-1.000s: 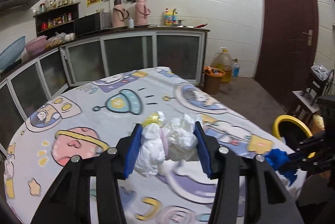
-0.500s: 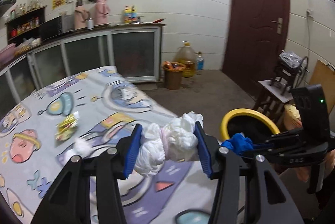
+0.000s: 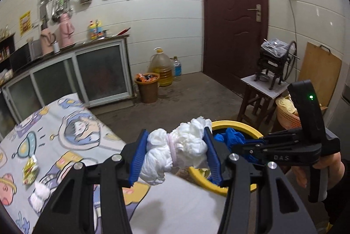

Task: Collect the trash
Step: 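Carry the tissue bundle and blue glove over the bin and open both tools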

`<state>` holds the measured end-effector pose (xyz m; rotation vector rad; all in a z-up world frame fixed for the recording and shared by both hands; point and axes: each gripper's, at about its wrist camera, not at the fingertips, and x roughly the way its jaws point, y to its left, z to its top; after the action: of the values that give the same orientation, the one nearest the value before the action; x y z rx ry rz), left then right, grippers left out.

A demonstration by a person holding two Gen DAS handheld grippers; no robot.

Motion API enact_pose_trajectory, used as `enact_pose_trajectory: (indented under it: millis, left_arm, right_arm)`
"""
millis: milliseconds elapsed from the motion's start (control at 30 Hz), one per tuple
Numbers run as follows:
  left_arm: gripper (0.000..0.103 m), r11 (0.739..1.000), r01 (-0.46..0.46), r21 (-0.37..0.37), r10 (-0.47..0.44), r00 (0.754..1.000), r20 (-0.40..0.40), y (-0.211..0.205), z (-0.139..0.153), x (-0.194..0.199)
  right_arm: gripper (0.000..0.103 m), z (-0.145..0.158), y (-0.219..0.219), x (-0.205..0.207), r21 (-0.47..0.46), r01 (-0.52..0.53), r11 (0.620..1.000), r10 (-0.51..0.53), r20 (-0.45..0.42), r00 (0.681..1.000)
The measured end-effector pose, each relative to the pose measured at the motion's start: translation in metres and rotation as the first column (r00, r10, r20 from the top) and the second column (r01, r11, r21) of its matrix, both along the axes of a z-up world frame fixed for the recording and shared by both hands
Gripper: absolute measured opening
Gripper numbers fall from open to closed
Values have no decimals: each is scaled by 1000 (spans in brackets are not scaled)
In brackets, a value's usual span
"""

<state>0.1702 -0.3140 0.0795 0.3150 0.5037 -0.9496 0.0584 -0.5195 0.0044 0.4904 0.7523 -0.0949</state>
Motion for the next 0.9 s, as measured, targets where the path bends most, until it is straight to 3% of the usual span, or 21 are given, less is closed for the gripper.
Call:
enact_pose_trajectory:
  millis: [400, 900]
  left_arm:
    - [48, 995, 97, 23, -96, 995, -17, -63, -13, -8]
    - [48, 988, 141, 59, -136, 988, -69, -123, -45, 0]
  right_arm:
    - [17, -31, -48, -15, 17, 118, 993, -117, -46, 992]
    - [17, -54, -85, -24, -19, 215, 976, -216, -98, 972]
